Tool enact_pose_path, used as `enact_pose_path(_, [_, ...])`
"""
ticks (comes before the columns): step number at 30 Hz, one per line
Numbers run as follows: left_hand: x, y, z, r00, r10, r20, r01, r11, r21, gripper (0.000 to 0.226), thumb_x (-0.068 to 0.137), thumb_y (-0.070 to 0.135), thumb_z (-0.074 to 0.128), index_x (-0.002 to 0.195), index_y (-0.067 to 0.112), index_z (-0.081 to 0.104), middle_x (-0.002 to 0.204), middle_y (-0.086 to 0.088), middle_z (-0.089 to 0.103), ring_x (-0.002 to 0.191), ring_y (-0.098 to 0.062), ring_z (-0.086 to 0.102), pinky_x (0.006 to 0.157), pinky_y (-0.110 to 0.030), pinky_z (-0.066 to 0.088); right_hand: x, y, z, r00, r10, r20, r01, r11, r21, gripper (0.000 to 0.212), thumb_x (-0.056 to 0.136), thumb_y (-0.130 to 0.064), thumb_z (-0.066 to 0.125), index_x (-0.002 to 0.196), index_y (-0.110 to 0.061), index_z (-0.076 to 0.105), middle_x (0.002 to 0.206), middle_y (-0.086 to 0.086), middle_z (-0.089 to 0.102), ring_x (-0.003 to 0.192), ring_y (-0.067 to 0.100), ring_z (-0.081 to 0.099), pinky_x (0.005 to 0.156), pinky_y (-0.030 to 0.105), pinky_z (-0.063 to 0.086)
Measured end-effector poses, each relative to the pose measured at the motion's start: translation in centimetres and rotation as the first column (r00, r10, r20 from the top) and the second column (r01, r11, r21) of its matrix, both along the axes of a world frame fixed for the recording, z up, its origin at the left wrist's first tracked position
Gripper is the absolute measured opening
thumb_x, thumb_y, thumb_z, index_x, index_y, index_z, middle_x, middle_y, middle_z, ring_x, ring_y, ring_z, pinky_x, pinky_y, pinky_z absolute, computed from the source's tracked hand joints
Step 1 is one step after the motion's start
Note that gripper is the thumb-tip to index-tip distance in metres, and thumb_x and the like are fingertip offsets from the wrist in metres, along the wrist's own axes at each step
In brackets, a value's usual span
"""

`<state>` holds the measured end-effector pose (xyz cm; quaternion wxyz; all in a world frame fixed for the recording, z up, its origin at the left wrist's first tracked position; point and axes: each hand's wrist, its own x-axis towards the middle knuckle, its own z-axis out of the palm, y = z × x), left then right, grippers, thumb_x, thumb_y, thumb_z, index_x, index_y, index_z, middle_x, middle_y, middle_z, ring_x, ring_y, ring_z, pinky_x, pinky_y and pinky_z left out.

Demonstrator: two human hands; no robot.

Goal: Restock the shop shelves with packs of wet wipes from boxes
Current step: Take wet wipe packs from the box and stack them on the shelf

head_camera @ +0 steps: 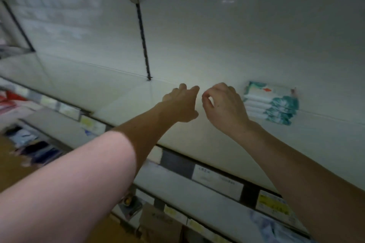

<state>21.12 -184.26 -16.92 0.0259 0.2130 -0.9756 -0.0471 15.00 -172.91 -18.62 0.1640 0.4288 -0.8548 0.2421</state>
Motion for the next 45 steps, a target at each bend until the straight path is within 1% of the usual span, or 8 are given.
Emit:
enact_pose_path(7, [12.3,-6.0,0.8,0.965,0.263,0.010,-0.263,0.965,0.011,0.062,0.088,0.031,0.061,0.142,0.021,0.034,0.136,-0.011,0.039,0.122,-0.032,0.045,0.095,-0.042,0.043,9.9,-7.8,0.7,0.968,0.239,0.070,-0.242,0.970,0.022,0.030,0.099,-0.023,0.041,0.106,-0.009,0.067,0.108,0.009,0.058,0.099,0.023,0.051,0.082,0.032,0.041])
enact_pose_path(13, [26.0,-9.0,1.2,0.880,0.475,-0.015,-0.475,0.880,-0.014,0.053,0.089,0.031,0.059,0.139,0.021,0.040,0.133,-0.012,0.043,0.122,-0.034,0.047,0.094,-0.041,0.043,21.9,-13.5,1.2,0.923,0.361,0.132,-0.371,0.927,0.060,0.030,0.094,-0.025,0.043,0.087,-0.009,0.067,0.100,0.012,0.061,0.095,0.033,0.056,0.076,0.035,0.044])
enact_pose_path(17, [36.2,-9.9,1.3,0.828,0.561,-0.017,-0.561,0.828,-0.001,0.053,0.090,0.031,0.059,0.138,0.020,0.041,0.133,-0.012,0.044,0.122,-0.034,0.046,0.097,-0.044,0.044,30.8,-15.7,1.3,0.869,0.484,0.101,-0.493,0.863,0.107,0.034,0.098,-0.028,0.041,0.097,-0.008,0.069,0.105,0.013,0.061,0.102,0.032,0.054,0.080,0.036,0.041])
enact_pose_path(21, [46.5,-10.2,1.4,0.749,0.662,-0.016,-0.662,0.749,0.000,0.040,0.088,0.030,0.060,0.125,0.020,0.048,0.124,-0.011,0.048,0.113,-0.033,0.051,0.081,-0.041,0.044,40.4,-17.8,1.1,0.806,0.586,0.083,-0.592,0.800,0.102,0.033,0.099,-0.029,0.041,0.095,-0.010,0.068,0.102,0.009,0.060,0.096,0.027,0.055,0.078,0.036,0.041])
enact_pose_path(29, [65.0,-10.3,0.5,0.469,0.883,0.025,-0.883,0.469,0.015,0.055,0.089,0.033,0.060,0.139,0.022,0.042,0.135,-0.011,0.045,0.124,-0.033,0.046,0.100,-0.043,0.043,58.4,-21.1,0.3,0.580,0.808,0.106,-0.814,0.570,0.110,0.032,0.098,-0.027,0.042,0.092,-0.006,0.067,0.101,0.010,0.062,0.095,0.028,0.057,0.079,0.037,0.048])
enact_pose_path(35, [75.6,-10.2,-1.0,0.253,0.966,0.053,-0.967,0.254,-0.005,0.050,0.090,0.036,0.060,0.136,0.024,0.045,0.133,-0.007,0.050,0.122,-0.030,0.049,0.095,-0.043,0.042,69.6,-23.4,-0.5,0.365,0.925,0.106,-0.926,0.349,0.146,0.026,0.099,-0.025,0.042,0.080,-0.017,0.057,0.082,0.000,0.046,0.075,0.017,0.043,0.064,0.026,0.032])
enact_pose_path(41, [85.0,-11.3,-3.1,0.075,0.986,0.147,-0.996,0.066,0.062,0.030,0.085,0.032,0.060,0.112,0.020,0.055,0.117,-0.008,0.056,0.107,-0.030,0.055,0.075,-0.038,0.044,78.7,-27.1,-2.4,0.144,0.974,0.174,-0.975,0.110,0.193,0.029,0.098,-0.024,0.042,0.092,-0.008,0.065,0.095,0.007,0.057,0.089,0.024,0.054,0.068,0.030,0.038])
enact_pose_path(45, [89.6,-12.6,-4.7,-0.041,0.982,0.182,-0.992,-0.061,0.109,0.028,0.083,0.037,0.060,0.108,0.023,0.057,0.113,-0.007,0.059,0.102,-0.031,0.057,0.076,-0.039,0.047,83.3,-29.8,-3.8,0.046,0.978,0.206,-0.974,-0.002,0.226,0.027,0.098,-0.022,0.042,0.096,-0.008,0.065,0.099,0.009,0.057,0.094,0.026,0.054,0.072,0.031,0.037])
